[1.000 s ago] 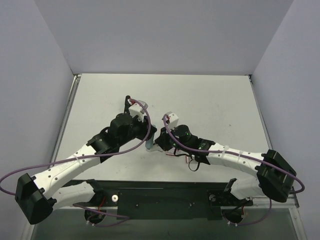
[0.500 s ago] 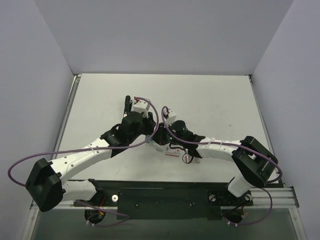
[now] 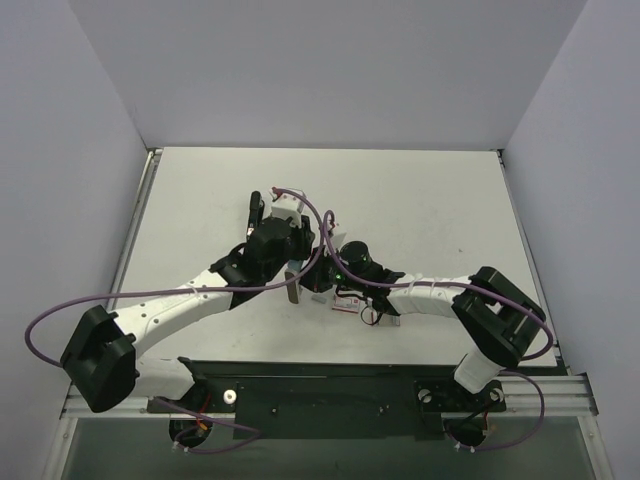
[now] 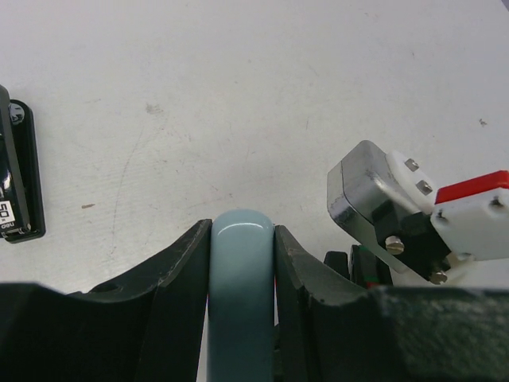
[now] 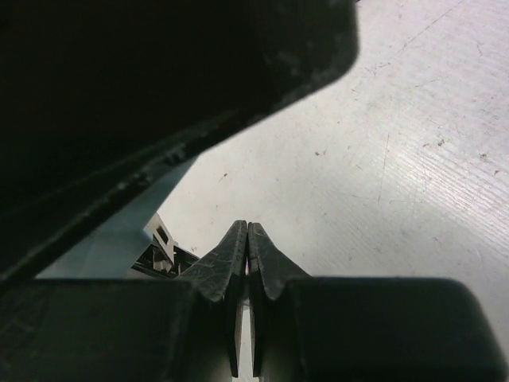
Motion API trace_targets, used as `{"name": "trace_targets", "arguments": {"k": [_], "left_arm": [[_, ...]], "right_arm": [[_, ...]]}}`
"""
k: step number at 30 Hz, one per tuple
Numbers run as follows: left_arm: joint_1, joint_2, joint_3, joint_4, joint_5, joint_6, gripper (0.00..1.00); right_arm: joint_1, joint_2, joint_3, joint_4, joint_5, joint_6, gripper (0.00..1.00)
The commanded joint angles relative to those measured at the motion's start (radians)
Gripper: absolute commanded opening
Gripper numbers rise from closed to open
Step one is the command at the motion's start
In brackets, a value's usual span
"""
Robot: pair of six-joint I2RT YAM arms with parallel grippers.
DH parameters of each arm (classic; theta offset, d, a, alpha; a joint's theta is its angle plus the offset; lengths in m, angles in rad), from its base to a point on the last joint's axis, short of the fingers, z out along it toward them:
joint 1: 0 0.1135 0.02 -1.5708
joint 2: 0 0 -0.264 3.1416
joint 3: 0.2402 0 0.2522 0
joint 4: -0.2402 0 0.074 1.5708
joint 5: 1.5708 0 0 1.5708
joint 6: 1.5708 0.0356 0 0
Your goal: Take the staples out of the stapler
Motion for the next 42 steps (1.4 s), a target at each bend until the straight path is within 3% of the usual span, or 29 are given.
{"name": "trace_targets", "arguments": {"k": [1,11,21,31,42], "left_arm": [[-0.004,0.007,0.071,0.178,-0.018,-0.012,0.0],[-0.006,0.024,0.065,0.188,-0.027,-0.015,0.0],[-0.009,-0.068,0.049,0.119,0.019,-0.041,0.0],[-0.009,-0.172,0.033,0.039,0.102,-0.083,0.0],[-0.009,-0.287,-0.03,-0.002,0.104,-0.084,0.0]], "right_arm": [[0.021,-0.015,0.01,0.067,-0.072,0.017,0.0],[0.033,-0.068,0.007,0.043,-0.049,-0.02,0.0],[0.009,-0.13,-0.009,-0.052,0.023,-0.063,0.0],[-0.005,-0.197,0.007,-0.19,0.092,-0.129,0.0],[-0.007,-0.384,0.049,-0.413,0.267,-0.273,0.0]]}}
